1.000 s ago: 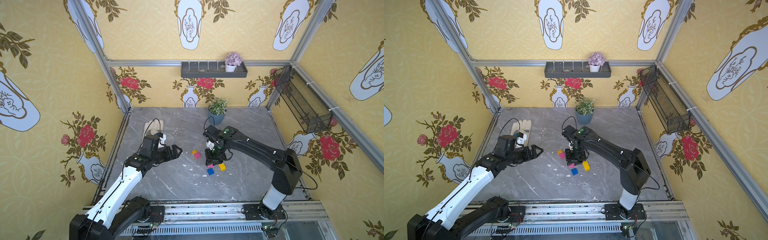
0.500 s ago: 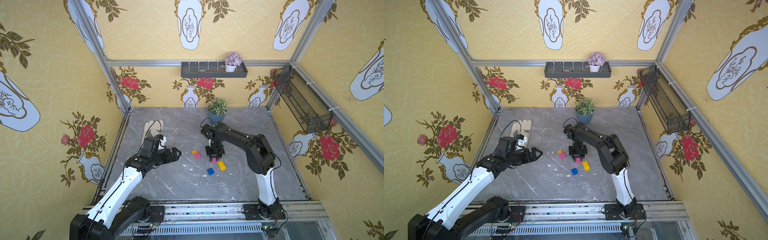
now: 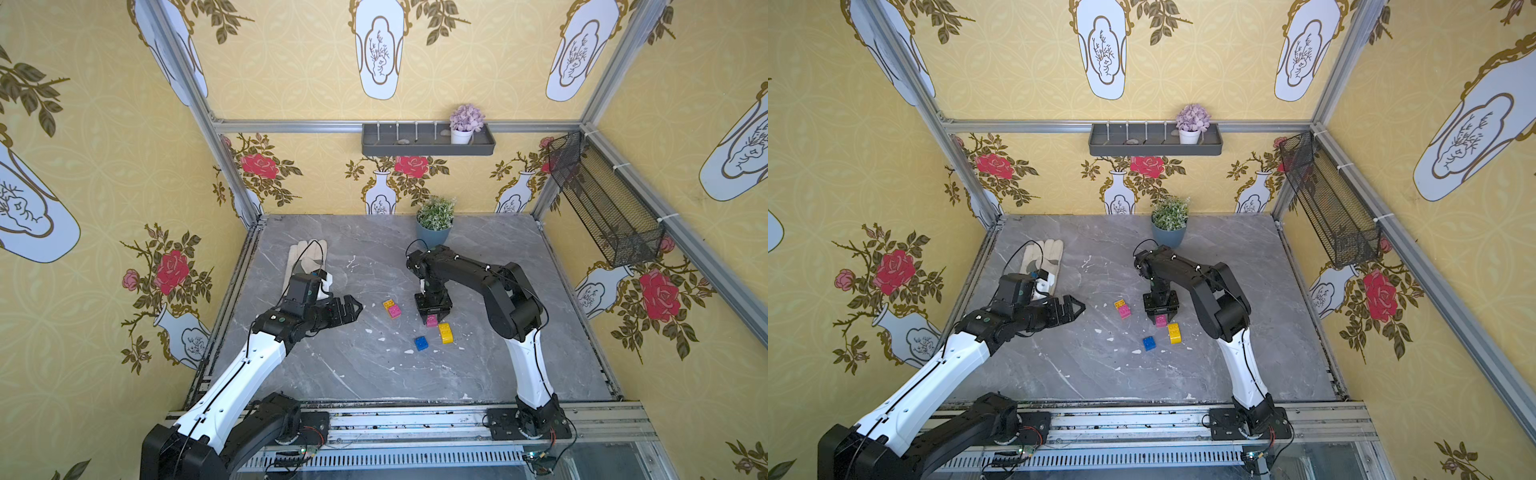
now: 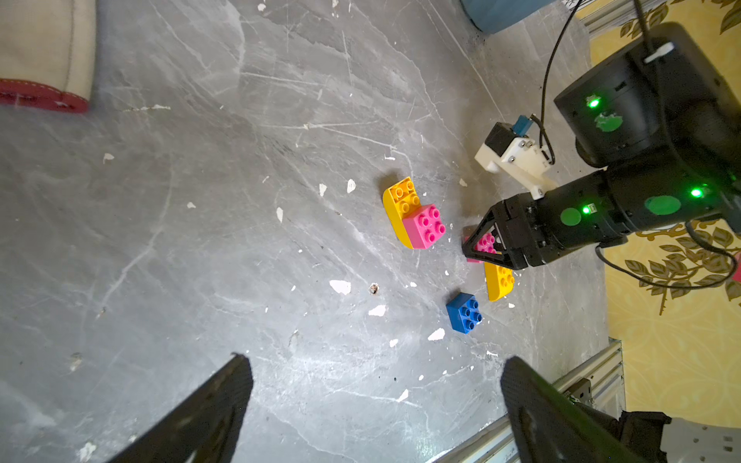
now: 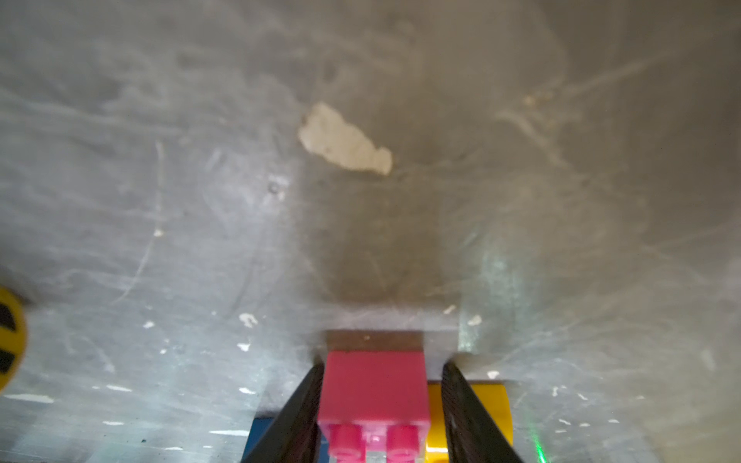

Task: Assemble the letter s with lego
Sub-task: Place the lego brick at the center of the board, then pick up the lego brick from the center of the board.

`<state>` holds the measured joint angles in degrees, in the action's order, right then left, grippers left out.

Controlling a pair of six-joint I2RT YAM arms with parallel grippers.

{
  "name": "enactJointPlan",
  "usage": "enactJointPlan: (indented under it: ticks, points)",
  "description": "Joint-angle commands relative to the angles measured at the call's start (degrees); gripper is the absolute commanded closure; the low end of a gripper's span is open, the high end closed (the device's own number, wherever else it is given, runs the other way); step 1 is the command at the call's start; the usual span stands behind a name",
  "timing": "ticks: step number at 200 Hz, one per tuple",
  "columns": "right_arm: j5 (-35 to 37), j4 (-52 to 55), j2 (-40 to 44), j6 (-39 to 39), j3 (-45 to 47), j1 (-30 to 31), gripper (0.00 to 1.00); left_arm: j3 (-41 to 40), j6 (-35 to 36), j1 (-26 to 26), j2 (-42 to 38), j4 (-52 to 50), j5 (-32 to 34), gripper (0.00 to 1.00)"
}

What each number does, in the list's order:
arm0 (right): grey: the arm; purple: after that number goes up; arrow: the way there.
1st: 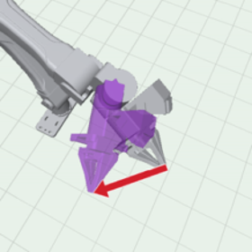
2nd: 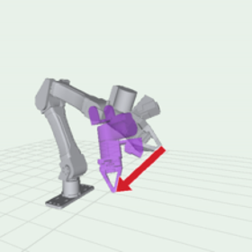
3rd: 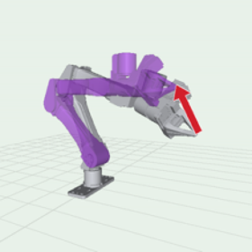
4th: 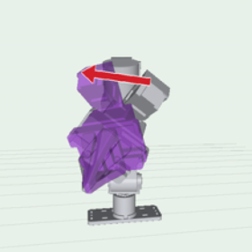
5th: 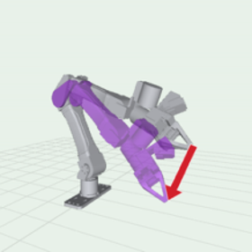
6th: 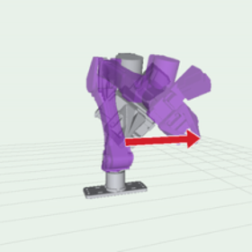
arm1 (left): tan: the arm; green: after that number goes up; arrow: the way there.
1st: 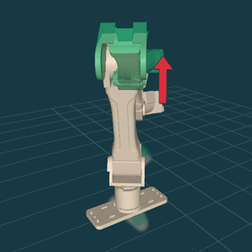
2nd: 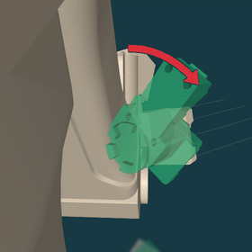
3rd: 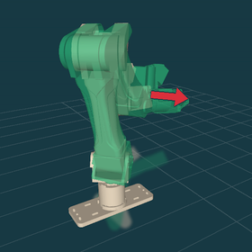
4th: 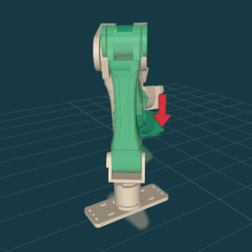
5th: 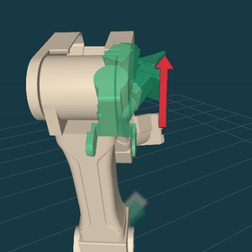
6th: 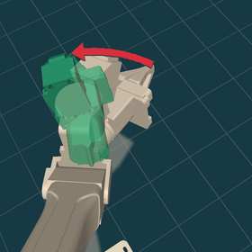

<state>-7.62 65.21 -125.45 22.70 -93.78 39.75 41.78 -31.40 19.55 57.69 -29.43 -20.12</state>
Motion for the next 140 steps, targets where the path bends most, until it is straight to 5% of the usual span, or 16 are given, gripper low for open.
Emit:
enactJointPlan:
  ticks: [1,140]
  points:
    - [2.13,-4.60,0.24,0.74,1.48,0.42,0.54,0.23,1.03,-0.04,0.73,0.72,0.09,0.01]
    - [8.84,-21.99,5.73,7.48,15.90,6.81,0.63,0.85,3.44,-0.08,2.69,-0.90,-0.47,0.01]
